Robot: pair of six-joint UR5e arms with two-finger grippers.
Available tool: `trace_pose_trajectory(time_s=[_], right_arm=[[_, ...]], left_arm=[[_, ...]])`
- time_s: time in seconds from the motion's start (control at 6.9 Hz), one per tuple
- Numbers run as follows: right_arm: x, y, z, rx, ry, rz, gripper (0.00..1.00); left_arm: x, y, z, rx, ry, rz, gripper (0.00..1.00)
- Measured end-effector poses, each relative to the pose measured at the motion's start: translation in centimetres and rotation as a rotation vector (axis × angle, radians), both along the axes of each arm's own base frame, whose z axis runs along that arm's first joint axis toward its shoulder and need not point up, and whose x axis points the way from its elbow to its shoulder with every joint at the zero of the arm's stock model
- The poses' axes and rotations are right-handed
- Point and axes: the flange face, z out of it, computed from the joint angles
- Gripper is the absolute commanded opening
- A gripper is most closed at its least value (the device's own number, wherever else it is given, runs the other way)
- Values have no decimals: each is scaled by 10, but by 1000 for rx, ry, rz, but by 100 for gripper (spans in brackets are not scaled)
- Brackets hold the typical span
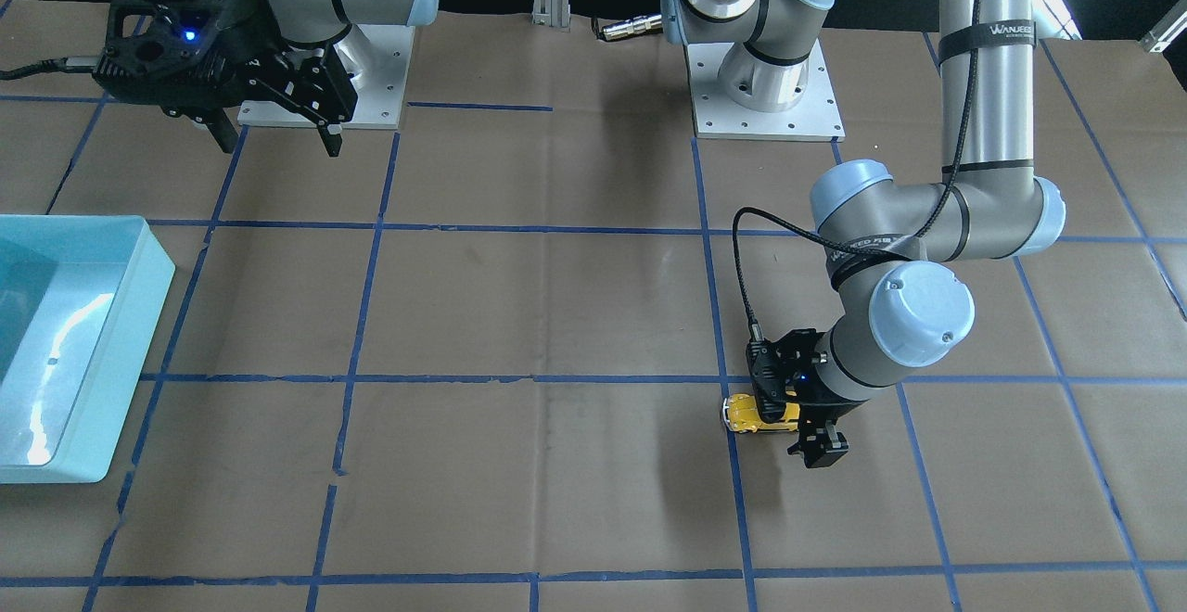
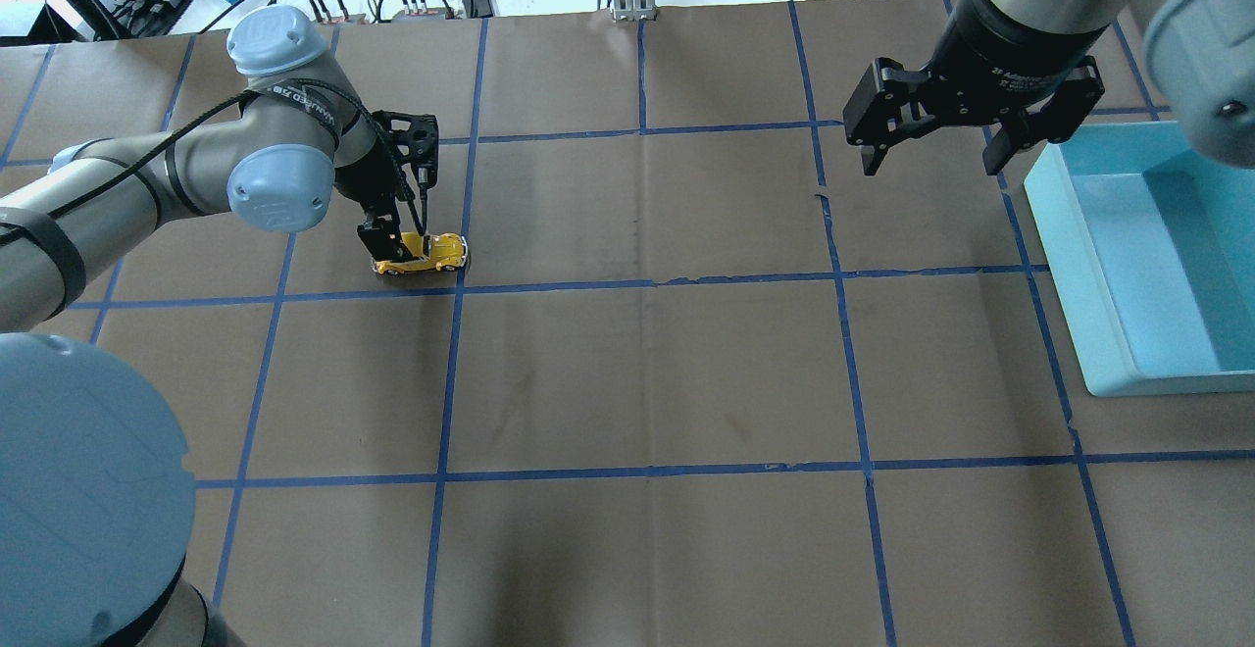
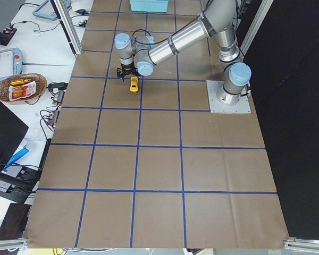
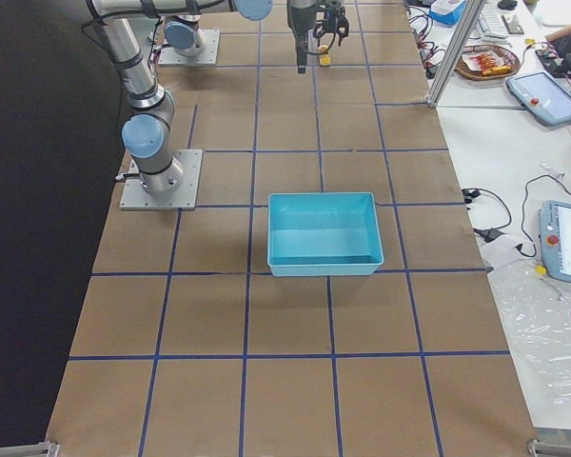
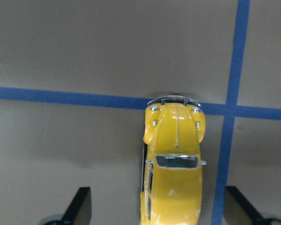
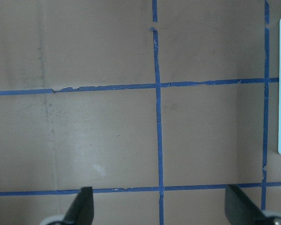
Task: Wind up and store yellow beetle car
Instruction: 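Lower the left gripper and grasp the yellow beetle car, then pull the held car backward along the table to wind it up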
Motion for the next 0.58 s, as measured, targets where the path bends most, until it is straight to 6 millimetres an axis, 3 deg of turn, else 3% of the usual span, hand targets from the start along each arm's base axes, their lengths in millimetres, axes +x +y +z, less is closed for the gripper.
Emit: trace_pose_trajectory(time_s=[0.58], right_arm=[[-1,0,0,1,13,0,99]], left_arm=[[-9,2,-5,12,-13,-15,95]])
